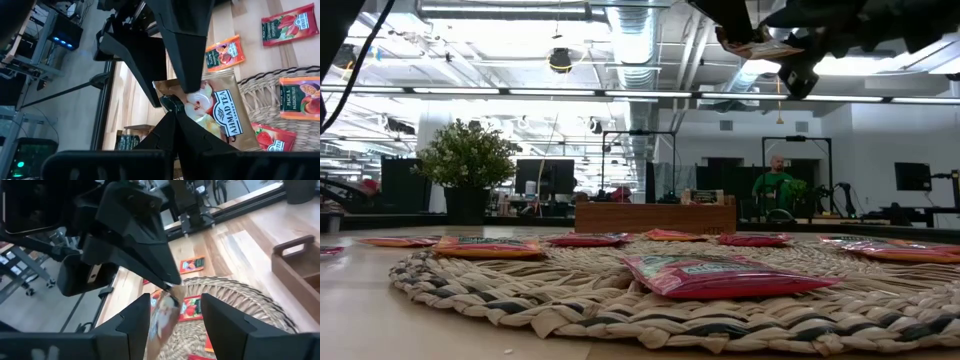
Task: Pick & Place Tea
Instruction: Put the gold tea bag into the wooden organizer
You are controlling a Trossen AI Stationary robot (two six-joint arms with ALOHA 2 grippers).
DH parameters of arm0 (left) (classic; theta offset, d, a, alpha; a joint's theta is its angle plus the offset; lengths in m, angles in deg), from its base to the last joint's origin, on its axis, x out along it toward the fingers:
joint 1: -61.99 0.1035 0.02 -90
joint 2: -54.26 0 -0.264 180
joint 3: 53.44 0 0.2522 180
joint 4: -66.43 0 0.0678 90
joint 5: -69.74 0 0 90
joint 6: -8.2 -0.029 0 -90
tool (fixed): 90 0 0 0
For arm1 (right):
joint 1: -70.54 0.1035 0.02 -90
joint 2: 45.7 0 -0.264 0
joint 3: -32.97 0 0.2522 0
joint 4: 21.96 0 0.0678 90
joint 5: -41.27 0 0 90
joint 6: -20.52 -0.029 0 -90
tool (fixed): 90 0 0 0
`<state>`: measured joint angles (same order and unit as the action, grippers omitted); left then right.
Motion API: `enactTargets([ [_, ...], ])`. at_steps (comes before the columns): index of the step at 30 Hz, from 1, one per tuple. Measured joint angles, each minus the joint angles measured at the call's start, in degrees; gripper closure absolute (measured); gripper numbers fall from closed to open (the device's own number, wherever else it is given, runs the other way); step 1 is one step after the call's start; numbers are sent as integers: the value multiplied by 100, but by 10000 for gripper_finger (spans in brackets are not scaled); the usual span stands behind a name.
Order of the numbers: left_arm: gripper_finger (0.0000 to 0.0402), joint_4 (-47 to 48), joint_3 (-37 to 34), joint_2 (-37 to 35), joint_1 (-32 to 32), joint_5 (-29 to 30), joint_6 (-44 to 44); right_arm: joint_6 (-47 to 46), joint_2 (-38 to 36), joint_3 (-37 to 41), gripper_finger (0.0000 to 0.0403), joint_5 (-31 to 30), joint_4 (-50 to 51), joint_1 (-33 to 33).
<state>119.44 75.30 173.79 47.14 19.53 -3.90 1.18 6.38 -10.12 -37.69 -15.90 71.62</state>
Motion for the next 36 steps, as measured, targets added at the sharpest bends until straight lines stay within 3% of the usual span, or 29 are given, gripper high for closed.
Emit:
enactTargets([
  [10, 401, 248, 0, -2, 0, -4, -11, 53, 357, -283, 257, 57, 173, 0],
  [26, 401, 278, 0, -4, 0, -213, -11, 201, 351, -416, 396, 57, 458, 0],
  [36, 401, 279, -2, -4, 2, -232, -11, 189, 347, -425, 402, -49, 572, 2],
])
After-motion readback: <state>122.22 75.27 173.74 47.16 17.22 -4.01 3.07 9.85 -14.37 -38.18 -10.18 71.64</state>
